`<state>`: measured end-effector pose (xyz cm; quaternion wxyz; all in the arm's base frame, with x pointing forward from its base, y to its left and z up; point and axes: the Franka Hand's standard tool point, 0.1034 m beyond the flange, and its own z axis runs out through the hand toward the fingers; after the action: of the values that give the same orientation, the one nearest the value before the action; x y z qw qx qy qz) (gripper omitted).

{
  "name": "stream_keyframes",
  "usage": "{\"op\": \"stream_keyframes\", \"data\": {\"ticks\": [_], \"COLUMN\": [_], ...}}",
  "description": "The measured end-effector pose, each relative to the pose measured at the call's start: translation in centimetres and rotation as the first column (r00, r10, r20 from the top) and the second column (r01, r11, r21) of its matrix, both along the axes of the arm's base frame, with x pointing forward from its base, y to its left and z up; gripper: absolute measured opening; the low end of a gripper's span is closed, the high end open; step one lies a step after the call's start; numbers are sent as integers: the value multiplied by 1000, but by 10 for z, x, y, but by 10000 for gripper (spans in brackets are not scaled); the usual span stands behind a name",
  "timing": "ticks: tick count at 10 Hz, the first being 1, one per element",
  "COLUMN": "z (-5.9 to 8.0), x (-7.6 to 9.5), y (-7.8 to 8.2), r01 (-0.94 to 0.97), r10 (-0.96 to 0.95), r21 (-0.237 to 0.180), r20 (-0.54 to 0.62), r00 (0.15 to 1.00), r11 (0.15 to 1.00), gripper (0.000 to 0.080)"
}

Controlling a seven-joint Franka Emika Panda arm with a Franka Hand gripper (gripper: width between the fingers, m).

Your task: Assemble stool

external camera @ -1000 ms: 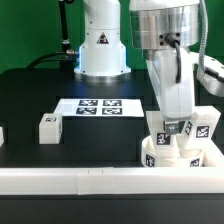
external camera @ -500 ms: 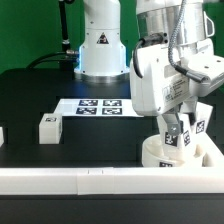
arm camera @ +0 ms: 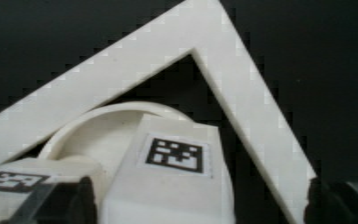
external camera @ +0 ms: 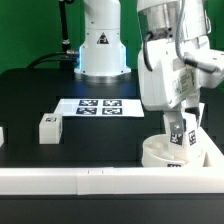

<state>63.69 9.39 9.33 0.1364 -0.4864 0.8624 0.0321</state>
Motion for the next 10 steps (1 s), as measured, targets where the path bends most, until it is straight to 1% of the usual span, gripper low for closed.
{"op": "stream_keyframes", "data": {"ticks": [1, 2, 3, 5, 6, 7, 8, 9, 10], "z": [9, 23, 31, 30, 28, 25, 25, 25, 23], "x": [2, 6, 8, 8, 7, 7, 9, 8, 7], "y": [2, 3, 3, 2, 3, 5, 6, 7, 9], "r01": [-43, -153, -257, -455, -562, -706, -805, -868, -913], "r10": [43, 155, 261, 469, 581, 732, 842, 911, 964], "r21": [-5, -26, -55, -126, -167, -225, -276, -304, -332], "r20": [19, 60, 89, 109, 100, 58, 33, 3, -37], "r00": [999, 986, 961, 877, 808, 678, 538, 411, 262], "r11": [999, 988, 965, 881, 810, 672, 526, 393, 236], "gripper": [634, 647, 647, 649, 649, 649, 649, 649, 649]}}
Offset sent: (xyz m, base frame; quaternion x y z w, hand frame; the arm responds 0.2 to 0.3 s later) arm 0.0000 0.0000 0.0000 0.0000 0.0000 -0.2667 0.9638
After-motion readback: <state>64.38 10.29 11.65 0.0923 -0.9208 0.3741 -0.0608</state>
